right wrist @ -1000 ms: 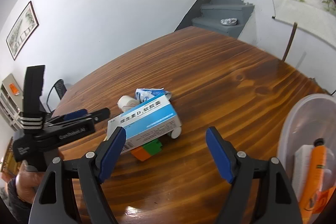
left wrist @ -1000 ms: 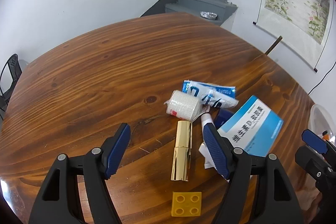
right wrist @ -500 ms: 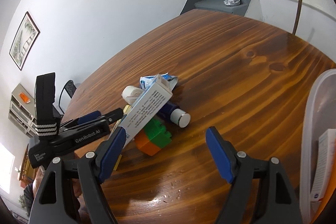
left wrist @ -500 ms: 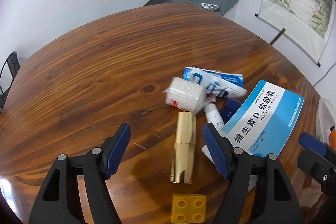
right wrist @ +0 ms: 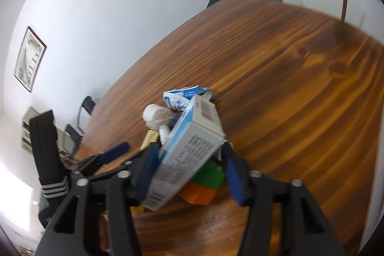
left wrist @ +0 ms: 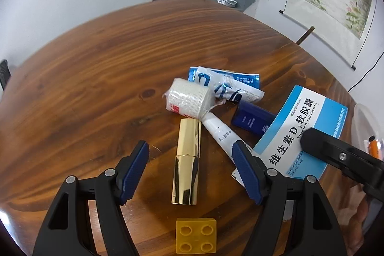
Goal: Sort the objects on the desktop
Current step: 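Return both tools to the table items and approach the gold lipstick and medicine box, then grasp the gold lipstick with the left tool while the right tool grasps the white medicine box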
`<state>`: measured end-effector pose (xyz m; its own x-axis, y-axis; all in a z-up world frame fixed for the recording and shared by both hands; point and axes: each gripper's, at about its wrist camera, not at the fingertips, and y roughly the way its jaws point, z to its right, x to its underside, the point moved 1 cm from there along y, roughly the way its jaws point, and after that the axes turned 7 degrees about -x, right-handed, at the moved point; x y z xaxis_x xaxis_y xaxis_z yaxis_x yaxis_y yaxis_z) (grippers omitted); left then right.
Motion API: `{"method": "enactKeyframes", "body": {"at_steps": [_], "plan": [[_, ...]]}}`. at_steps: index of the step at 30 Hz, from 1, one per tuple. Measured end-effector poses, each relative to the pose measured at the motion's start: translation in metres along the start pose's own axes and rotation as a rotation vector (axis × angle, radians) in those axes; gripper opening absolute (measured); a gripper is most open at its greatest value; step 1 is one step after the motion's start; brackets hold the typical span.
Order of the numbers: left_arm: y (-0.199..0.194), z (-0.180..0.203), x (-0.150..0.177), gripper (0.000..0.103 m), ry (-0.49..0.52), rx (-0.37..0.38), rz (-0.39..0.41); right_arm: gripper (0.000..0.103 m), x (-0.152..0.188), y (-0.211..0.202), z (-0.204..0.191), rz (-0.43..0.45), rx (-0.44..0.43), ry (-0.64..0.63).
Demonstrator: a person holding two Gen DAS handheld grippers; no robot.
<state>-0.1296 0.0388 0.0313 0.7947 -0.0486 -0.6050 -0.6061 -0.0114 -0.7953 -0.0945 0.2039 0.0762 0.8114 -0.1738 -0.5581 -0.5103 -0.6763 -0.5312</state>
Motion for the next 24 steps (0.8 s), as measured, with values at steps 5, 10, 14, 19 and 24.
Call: {"method": "enactKeyframes", "body": {"at_steps": [5,10,14,19,24], "plan": [[-0.002,-0.008,-0.001,0.075,-0.025,-0.027,0.01,0.036,0.003,0.001,-0.006,-0.007,-0.018,-0.027],[-0.002,-0.018,-0.001,0.075,-0.056,-0.054,0.012,0.031,0.004,-0.005,-0.004,0.003,-0.059,-0.016],[0.003,-0.011,0.001,0.074,-0.037,-0.053,-0.003,0.027,0.003,-0.011,-0.001,0.013,-0.101,-0.001],[0.015,-0.006,0.008,0.047,-0.006,-0.064,-0.019,0.026,0.007,-0.016,-0.004,0.02,-0.125,-0.018],[0.01,-0.006,0.009,0.025,-0.033,-0.062,-0.009,0.026,0.008,-0.016,-0.004,0.018,-0.123,-0.022]]}}
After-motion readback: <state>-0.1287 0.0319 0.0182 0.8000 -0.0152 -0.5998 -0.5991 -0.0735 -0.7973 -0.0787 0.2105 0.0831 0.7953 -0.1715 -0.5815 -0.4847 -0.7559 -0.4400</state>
